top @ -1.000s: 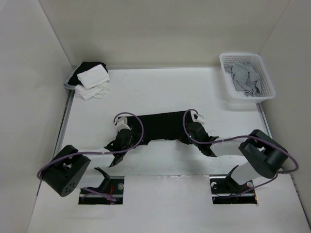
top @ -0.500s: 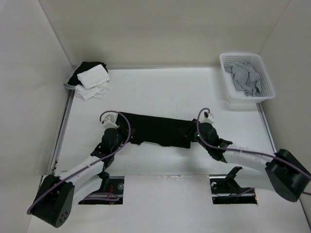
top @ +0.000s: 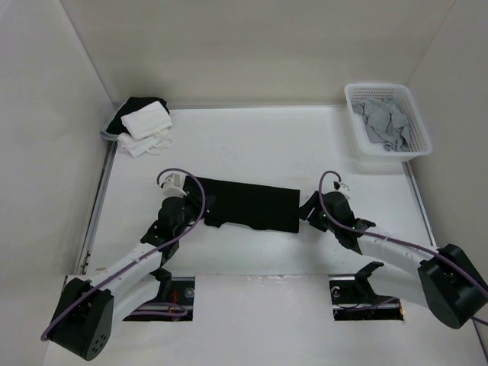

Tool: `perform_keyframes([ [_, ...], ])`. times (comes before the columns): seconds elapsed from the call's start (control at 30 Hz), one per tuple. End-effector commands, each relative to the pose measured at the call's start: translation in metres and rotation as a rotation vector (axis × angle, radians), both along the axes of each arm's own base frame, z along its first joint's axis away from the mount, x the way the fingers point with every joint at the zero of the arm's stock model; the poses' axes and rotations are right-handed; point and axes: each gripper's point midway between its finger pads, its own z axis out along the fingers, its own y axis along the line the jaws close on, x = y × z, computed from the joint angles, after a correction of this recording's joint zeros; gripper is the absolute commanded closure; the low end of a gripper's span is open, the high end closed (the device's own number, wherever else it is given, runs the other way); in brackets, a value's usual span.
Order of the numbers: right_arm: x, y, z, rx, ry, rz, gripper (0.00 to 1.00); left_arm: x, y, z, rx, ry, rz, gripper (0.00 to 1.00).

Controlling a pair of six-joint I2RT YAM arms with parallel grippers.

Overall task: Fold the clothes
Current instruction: Fold the tank top

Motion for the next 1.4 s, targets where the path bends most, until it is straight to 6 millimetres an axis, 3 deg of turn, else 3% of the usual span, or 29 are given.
perform_keyframes([
  [0.0,0.000,0.011,-0.005,0.023,0.034,0.048,0.36,0.012,-0.006,0.037,-0.030,-0.105,-0.024,0.73],
  [0.2,0.005,0.025,-0.021,0.048,0.098,0.055,0.45,0.013,0.003,0.047,-0.041,-0.135,-0.006,0.73],
  [0.47,0.012,0.043,-0.030,0.179,0.116,0.044,0.69,0.015,0.009,0.058,-0.066,-0.162,0.008,0.73],
  [0.67,0.014,0.063,-0.040,0.241,0.156,0.105,0.69,0.015,0.010,0.065,-0.076,-0.178,0.012,0.72],
  [0.73,0.015,0.061,-0.039,0.249,0.145,0.086,0.81,0.015,0.011,0.067,-0.083,-0.182,0.018,0.72],
  [0.83,0.020,0.050,-0.025,0.238,0.077,0.038,0.91,0.014,0.012,0.069,-0.087,-0.185,0.021,0.72],
  [1.0,0.016,0.024,0.006,0.172,-0.011,-0.020,0.95,0.014,0.008,0.068,-0.084,-0.178,0.011,0.72],
  [1.2,-0.011,-0.008,0.043,0.108,-0.080,-0.043,0.97,0.012,-0.005,0.063,-0.093,-0.158,-0.016,0.72],
  [1.37,-0.029,-0.017,0.077,0.085,-0.109,-0.026,0.97,0.005,-0.017,0.061,-0.104,-0.149,-0.040,0.72],
])
